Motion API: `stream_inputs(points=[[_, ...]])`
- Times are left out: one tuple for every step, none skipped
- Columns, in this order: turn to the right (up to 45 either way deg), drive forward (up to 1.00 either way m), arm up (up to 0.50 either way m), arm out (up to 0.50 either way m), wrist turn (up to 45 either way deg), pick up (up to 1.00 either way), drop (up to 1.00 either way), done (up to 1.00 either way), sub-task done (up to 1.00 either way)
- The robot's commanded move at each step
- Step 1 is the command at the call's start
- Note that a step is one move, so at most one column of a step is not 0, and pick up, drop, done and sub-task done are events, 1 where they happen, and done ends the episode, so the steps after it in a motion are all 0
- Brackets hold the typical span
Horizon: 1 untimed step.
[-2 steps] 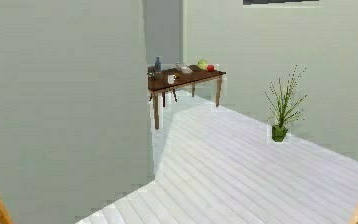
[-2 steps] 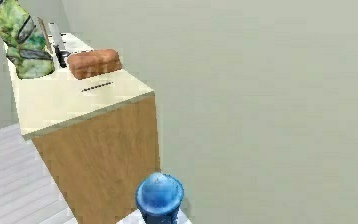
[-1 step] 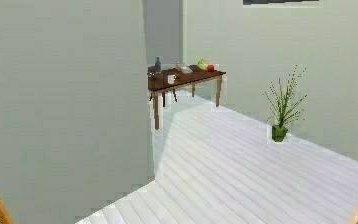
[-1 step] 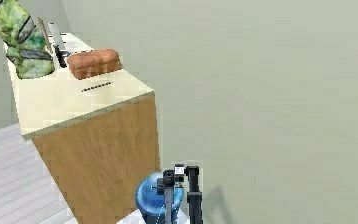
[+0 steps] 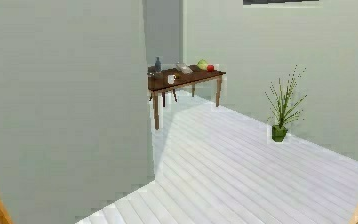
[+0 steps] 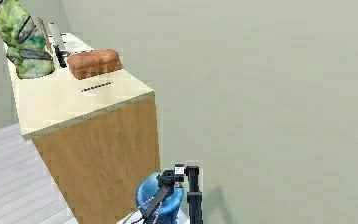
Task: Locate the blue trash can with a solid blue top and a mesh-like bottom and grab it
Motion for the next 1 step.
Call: stream_inputs(points=[[0.0,0.0,0.0,0.0,45.0,0.0,0.0,0.0,0.0]])
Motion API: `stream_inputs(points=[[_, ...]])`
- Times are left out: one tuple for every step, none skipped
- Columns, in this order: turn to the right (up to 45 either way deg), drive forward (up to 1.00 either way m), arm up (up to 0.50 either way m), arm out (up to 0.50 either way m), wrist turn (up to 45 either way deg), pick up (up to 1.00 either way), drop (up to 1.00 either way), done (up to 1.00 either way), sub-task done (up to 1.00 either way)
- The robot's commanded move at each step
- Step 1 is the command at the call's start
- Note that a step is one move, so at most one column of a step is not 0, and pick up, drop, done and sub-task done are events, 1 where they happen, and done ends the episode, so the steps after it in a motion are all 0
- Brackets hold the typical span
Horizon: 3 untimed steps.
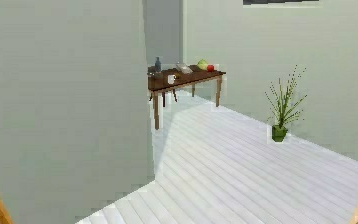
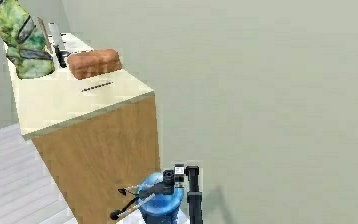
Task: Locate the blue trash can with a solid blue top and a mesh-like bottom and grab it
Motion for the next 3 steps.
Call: stream_inputs(points=[[0.0,0.0,0.0,0.0,45.0,0.0,0.0,0.0,0.0],[0.0,0.0,0.0,0.0,15.0,0.0,0.0,0.0,0.0],[0.0,0.0,-0.3,0.0,0.0,0.0,0.0,0.0,0.0]])
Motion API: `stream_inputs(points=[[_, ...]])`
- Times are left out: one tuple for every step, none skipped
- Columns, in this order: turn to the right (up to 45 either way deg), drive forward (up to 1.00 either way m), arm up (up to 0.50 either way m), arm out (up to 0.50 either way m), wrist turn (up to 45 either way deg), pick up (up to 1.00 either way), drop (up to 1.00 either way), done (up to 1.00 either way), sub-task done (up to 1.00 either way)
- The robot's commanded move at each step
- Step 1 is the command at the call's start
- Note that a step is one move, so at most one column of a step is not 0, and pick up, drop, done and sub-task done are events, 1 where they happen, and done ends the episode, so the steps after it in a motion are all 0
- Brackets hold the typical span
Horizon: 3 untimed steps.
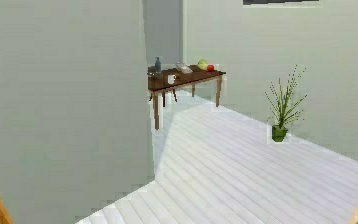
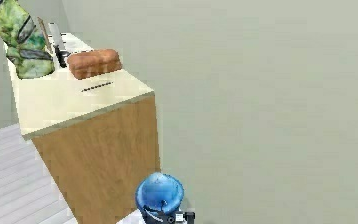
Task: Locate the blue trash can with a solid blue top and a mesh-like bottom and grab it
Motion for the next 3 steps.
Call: stream_inputs(points=[[0.0,0.0,0.0,0.0,0.0,1.0,0.0,0.0,0.0],[0.0,0.0,0.1,0.0,0.0,0.0,0.0,0.0,0.0],[0.0,0.0,0.0,0.0,0.0,0.0,0.0,1.0,0.0]])
